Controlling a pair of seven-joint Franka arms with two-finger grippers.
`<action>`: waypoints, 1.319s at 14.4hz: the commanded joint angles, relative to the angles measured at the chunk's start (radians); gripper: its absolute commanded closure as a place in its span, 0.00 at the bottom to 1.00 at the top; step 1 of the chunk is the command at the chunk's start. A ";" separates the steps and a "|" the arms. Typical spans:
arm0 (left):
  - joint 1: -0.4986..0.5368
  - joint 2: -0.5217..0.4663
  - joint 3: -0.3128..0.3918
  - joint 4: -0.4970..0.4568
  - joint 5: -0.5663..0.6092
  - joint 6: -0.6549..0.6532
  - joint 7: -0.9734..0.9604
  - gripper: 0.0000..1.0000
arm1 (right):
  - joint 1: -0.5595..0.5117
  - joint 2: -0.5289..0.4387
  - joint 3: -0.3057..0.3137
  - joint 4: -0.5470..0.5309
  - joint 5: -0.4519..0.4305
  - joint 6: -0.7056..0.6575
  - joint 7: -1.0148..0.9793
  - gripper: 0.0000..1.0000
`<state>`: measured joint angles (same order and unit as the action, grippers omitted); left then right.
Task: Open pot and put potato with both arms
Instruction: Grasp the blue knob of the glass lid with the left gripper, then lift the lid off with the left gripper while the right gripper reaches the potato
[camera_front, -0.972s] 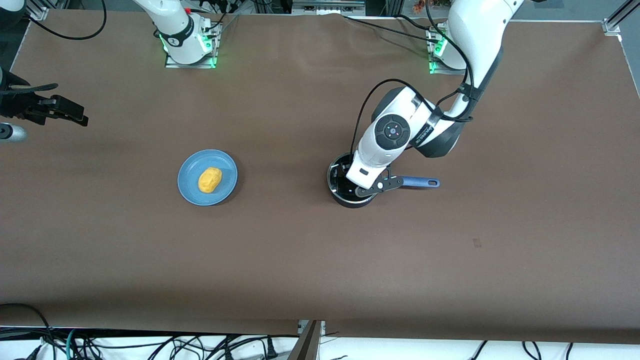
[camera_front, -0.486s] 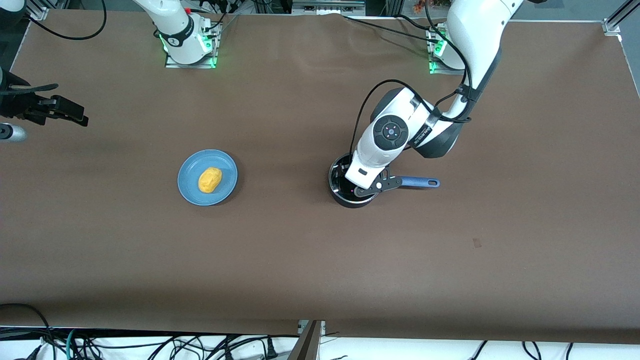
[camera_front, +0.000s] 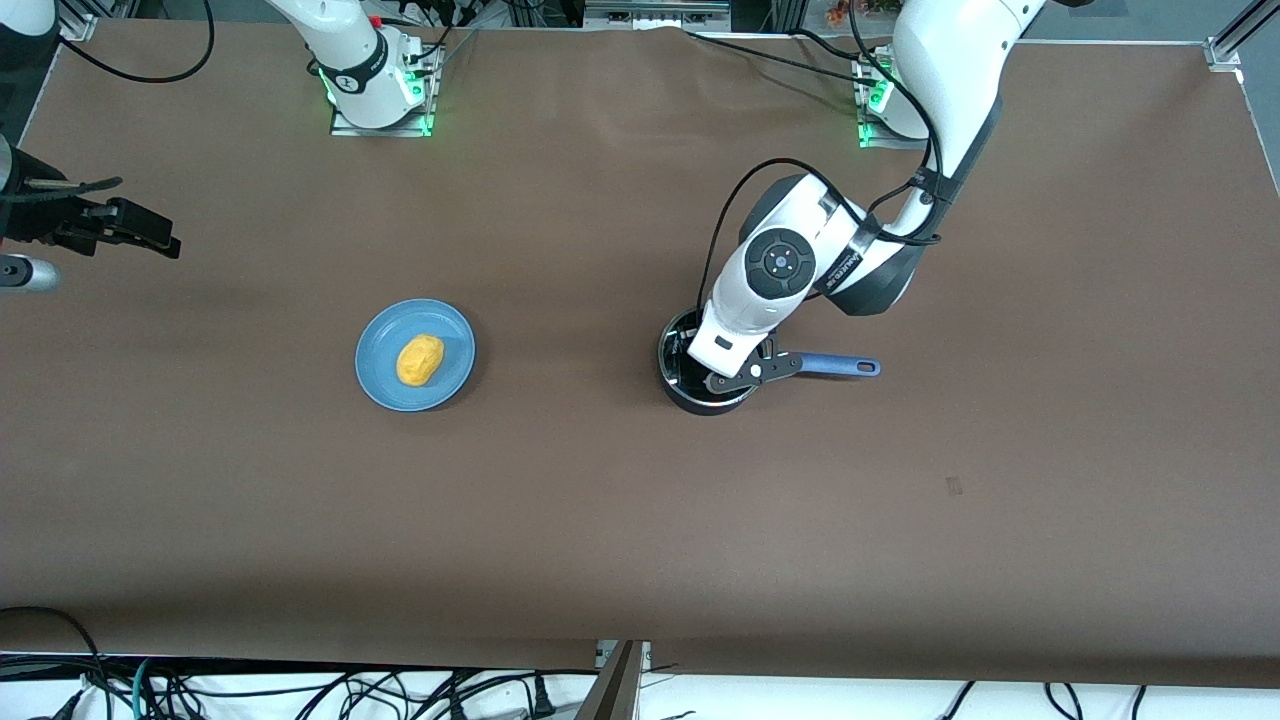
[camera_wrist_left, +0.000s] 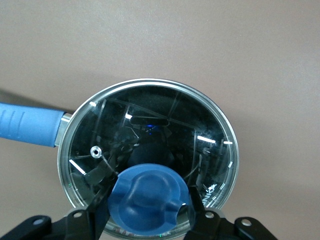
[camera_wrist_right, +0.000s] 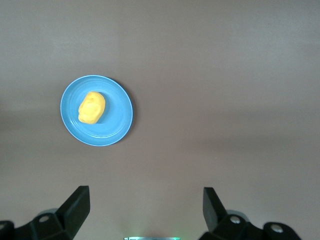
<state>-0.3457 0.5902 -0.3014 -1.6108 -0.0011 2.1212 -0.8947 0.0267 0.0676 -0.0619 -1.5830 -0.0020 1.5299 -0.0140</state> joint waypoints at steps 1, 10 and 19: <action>-0.006 0.014 0.005 0.022 0.019 -0.012 0.010 0.84 | -0.001 0.017 0.001 0.011 0.014 0.000 -0.009 0.00; 0.028 -0.104 0.005 0.117 0.010 -0.288 0.129 1.00 | 0.059 0.162 0.016 -0.003 0.037 0.100 0.069 0.00; 0.355 -0.400 0.005 -0.167 0.056 -0.425 0.672 1.00 | 0.194 0.285 0.017 -0.201 0.073 0.403 0.576 0.00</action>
<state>-0.0667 0.3155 -0.2859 -1.6236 0.0227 1.6771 -0.3434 0.1879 0.3592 -0.0407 -1.7360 0.0610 1.8824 0.4456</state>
